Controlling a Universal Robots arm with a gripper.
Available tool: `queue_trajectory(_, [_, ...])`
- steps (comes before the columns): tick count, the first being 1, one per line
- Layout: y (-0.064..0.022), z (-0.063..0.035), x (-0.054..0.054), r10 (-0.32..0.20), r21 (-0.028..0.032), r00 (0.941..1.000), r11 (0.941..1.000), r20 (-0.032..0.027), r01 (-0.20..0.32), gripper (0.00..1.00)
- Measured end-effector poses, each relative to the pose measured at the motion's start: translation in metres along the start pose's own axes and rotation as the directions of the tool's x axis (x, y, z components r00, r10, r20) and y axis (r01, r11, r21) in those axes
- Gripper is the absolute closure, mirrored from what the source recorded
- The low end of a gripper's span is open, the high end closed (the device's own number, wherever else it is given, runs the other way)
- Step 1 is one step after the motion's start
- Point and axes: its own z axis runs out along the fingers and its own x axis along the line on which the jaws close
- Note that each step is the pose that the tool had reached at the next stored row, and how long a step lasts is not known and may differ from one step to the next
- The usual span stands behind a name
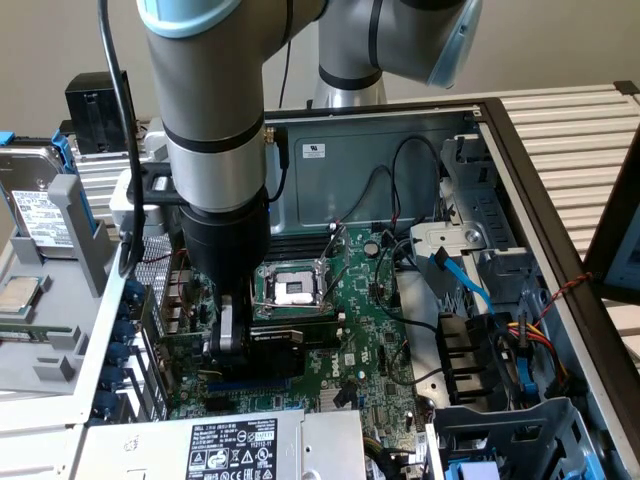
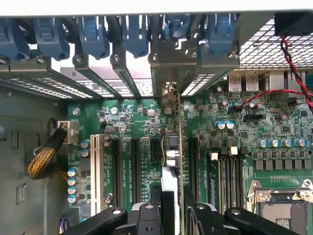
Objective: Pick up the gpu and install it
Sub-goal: 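Insert the gpu into the slot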
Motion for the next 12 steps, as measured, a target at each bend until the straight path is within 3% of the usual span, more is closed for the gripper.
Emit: queue_trajectory(12, [0.0000, 0.0004, -0.0007, 0.000, 0.0004, 1.0000, 1.0000, -0.0005, 0.000, 0.72])
